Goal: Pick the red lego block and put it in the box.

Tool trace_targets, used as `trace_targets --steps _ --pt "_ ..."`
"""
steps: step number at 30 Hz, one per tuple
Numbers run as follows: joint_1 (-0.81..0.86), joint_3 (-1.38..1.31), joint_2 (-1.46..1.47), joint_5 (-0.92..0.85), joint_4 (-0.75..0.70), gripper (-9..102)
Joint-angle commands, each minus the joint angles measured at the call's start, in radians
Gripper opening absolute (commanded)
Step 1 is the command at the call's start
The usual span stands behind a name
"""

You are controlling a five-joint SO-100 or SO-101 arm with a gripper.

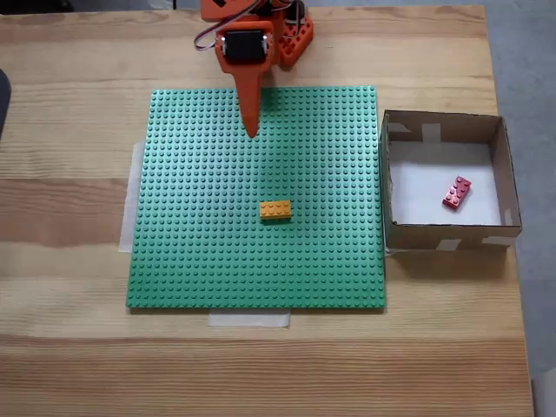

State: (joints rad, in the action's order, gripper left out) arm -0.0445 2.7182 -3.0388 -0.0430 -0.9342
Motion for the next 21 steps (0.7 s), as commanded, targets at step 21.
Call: trace_targets --steps 21 --pt "0.037 0.279 -0.192 -0.020 -0.025 -1"
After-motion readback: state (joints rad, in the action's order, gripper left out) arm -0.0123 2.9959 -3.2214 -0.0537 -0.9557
